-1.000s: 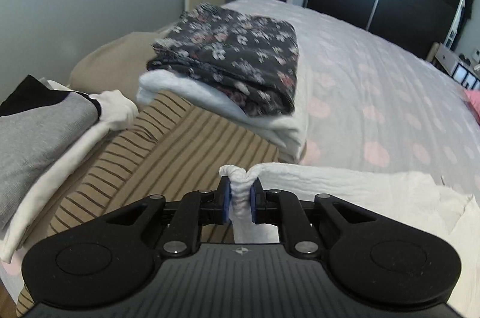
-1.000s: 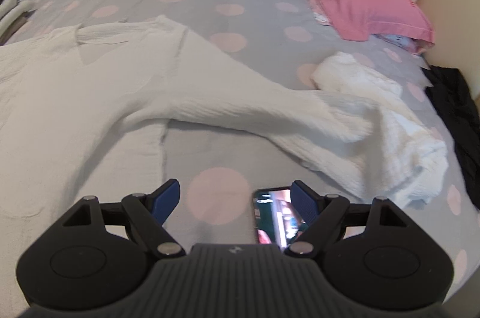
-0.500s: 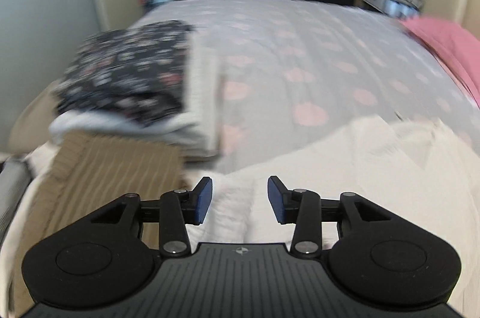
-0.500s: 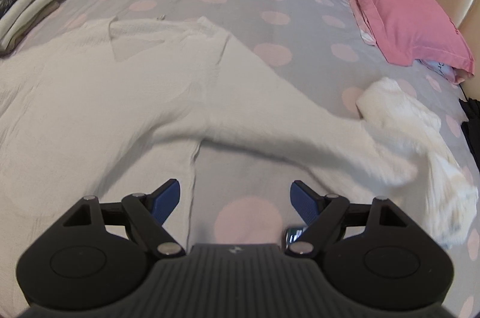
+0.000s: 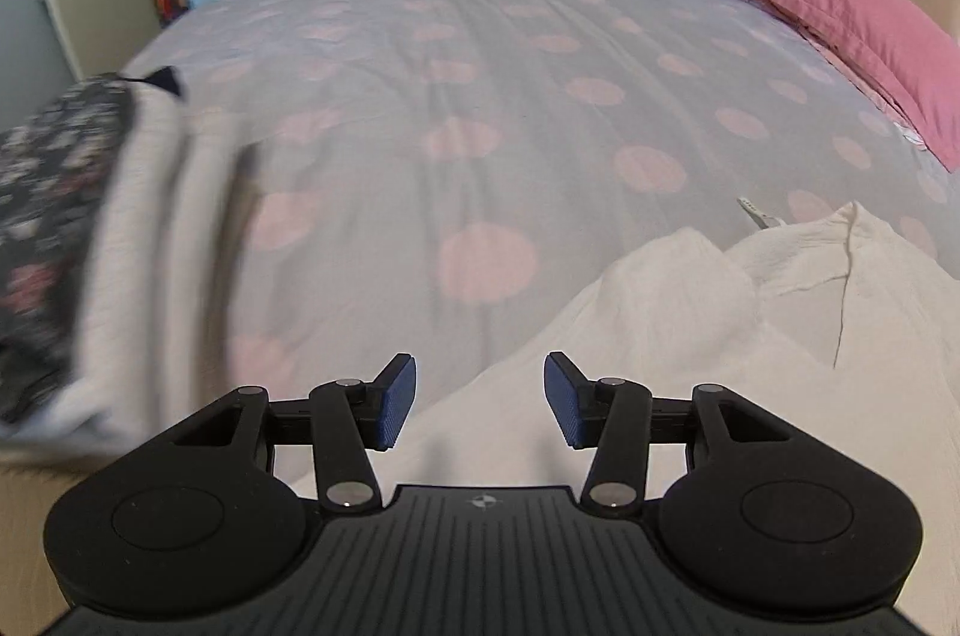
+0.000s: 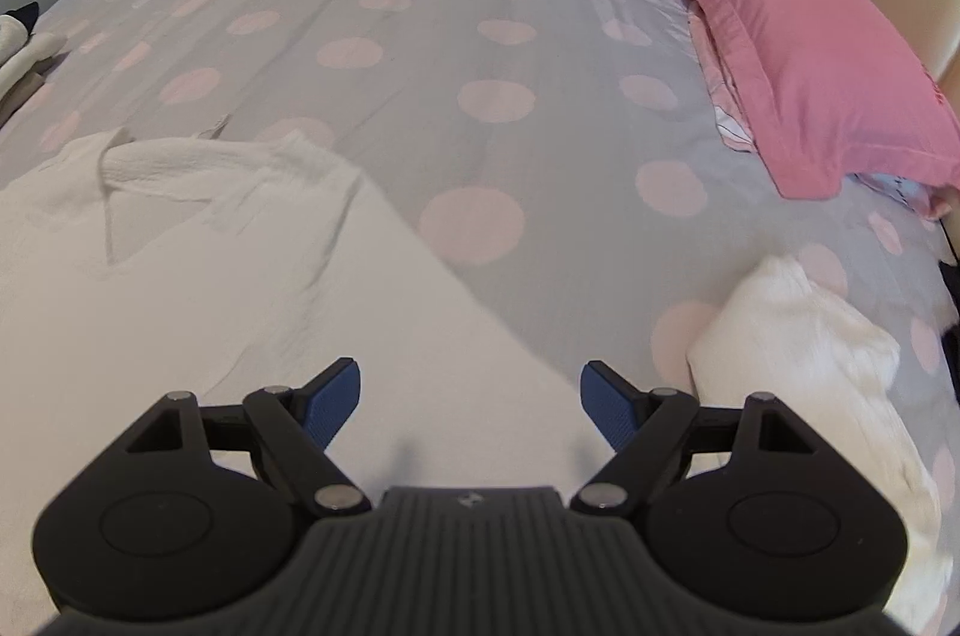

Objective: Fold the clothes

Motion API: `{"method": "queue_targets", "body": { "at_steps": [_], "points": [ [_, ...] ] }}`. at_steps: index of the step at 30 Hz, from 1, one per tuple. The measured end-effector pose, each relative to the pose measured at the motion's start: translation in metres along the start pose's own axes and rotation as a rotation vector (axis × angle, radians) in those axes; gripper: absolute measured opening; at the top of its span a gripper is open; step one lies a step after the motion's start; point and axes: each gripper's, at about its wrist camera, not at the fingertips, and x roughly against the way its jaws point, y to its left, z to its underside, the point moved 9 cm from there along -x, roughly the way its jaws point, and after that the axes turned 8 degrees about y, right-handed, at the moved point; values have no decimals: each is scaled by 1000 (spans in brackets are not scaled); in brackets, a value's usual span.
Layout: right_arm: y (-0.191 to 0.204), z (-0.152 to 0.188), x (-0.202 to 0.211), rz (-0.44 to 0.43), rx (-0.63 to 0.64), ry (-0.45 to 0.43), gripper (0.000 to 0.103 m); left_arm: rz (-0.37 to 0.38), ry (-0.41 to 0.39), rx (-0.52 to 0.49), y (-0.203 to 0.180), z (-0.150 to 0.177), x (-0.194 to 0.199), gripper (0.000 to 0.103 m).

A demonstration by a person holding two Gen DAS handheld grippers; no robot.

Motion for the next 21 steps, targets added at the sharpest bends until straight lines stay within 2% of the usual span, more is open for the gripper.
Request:
{"method": "queue_targets", "body": {
  "at_steps": [5, 10, 16, 21],
  "points": [
    [2, -19, -36, -21, -8, -2, 83, 67, 5, -33, -21, -11, -42, 47],
    [19, -36, -65, -81, -14, -21, 83, 96, 12, -48, -31, -11, -67, 51],
    [36, -52, -91, -98, 23, -20, 83, 51, 23, -75, -30, -17, -90, 52],
    [38, -63, -113, -80, 23, -6, 85, 66, 7, -41, -33, -18, -98, 59]
  ]
}}
